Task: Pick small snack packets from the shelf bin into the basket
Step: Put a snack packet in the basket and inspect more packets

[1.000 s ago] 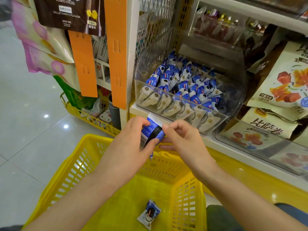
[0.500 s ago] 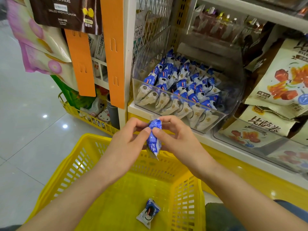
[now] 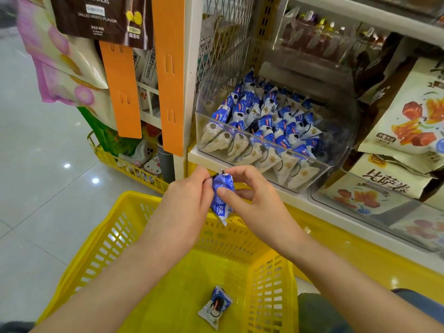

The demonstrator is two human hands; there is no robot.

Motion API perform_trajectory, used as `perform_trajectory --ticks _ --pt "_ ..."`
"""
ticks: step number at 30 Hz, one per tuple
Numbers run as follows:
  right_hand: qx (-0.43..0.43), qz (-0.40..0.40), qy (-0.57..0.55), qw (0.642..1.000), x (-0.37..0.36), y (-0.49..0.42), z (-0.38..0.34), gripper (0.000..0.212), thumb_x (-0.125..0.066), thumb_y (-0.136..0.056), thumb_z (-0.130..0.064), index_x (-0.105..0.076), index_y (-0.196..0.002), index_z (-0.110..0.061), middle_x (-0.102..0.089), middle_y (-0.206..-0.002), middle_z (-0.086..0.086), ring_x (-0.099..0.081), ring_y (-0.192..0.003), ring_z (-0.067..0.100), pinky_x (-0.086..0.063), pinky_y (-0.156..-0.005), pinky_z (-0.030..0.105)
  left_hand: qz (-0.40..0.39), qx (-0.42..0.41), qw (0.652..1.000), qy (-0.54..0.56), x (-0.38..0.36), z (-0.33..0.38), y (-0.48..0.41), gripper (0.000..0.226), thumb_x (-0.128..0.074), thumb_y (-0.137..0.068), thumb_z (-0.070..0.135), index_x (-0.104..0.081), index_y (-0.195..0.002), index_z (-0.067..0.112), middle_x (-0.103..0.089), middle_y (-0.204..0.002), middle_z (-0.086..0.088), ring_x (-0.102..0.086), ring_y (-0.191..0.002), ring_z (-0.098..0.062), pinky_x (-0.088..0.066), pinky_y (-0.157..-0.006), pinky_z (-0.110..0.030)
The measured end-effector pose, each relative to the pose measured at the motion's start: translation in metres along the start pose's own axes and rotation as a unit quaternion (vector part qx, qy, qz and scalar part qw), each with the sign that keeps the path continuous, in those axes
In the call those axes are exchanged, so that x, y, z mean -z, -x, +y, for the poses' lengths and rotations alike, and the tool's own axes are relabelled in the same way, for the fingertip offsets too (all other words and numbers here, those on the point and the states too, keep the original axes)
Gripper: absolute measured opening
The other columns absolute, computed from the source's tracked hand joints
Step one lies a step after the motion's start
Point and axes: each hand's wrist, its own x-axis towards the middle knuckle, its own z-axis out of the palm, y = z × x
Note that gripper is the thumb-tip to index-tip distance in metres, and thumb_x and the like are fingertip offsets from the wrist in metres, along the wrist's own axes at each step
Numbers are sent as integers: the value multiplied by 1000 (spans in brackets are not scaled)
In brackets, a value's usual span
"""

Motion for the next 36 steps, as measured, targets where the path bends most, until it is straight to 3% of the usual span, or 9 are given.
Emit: perform_trajectory --ticks 5,8,14,18,21,26,31,34,36 --pt "-3 -13 1 1000 1 -4 -2 21 -63 -86 -21 -53 -99 -34 -60 -99 -20 -62 -89 2 -54 -75 20 -2 78 992 96 0 -4 -5 22 -41 -96 17 -46 -75 16 -59 -66 -10 -61 -62 -30 -52 -56 -50" --pt "-4 -9 -14 1000 0 -5 -1 21 -63 -86 -20 -54 -97 -35 -62 -101 -17 -64 -90 6 -53 -76 22 -5 115 982 147 -1 -4 -7 26 -43 -96 16 -46 -71 23 -62 -70 -10 -65 -66 -29 -56 -59 -47" --pt "-17 19 -52 998 2 -6 6 21 -63 -86 -20 -53 -97 -35 -63 -111 -9 -64 -99 13 -53 -84 30 -46 130 973 184 -6 -2 -4 22 -55 -88 13 -54 -86 35 -67 -88 4 -67 -82 -18 -56 -75 -46" --pt "-12 -9 -30 999 1 -6 6 34 -70 -80 -14 -51 -98 -37 -60 -110 -15 -63 -99 8 -53 -81 21 -34 115 978 172 -5 -4 -3 17 -52 -91 12 -60 -89 26 -69 -87 1 -67 -81 -18 -55 -74 -46" --pt "-21 -14 -39 999 3 -9 3 35 -68 -82 -11 -52 -100 -36 -61 -112 -13 -64 -99 11 -53 -82 24 -27 109 980 167 -4 -5 -5 16 -50 -92 10 -63 -92 21 -70 -83 1 -67 -77 -14 -56 -72 -44" --pt "-23 -4 -44 999 4 -12 -3 32 -65 -84 -12 -53 -110 -28 -60 -116 -10 -63 -101 13 -52 -84 24 -10 116 971 208 0 -3 -10 21 -49 -93 8 -64 -90 23 -71 -83 3 -68 -73 -8 -58 -67 -31" --pt "-22 0 -91 996 6 -13 -14 23 -47 -95 -16 -58 -113 -23 -63 -111 -7 -62 -91 2 -53 -80 20 -16 170 929 328 6 -3 -14 31 -44 -96 11 -68 -84 27 -73 -76 2 -69 -69 -9 -53 -55 -18" --pt "-59 23 -111 992 10 -15 -13 34 -53 -92 -11 -52 -125 -18 -60 -121 -1 -63 -94 10 -54 -86 34 -42 222 896 383 6 2 -18 41 -41 -97 18 -72 -72 29 -72 -68 5 -67 -60 -4 -50 -48 -16" --pt "-100 28 -127 986 13 -17 -12 43 -57 -89 -11 -47 -131 -15 -61 -121 3 -62 -94 14 -52 -86 36 -69 268 855 439 6 8 -20 38 -42 -96 24 -67 -69 19 -70 -58 3 -65 -50 -7 -49 -41 -19"
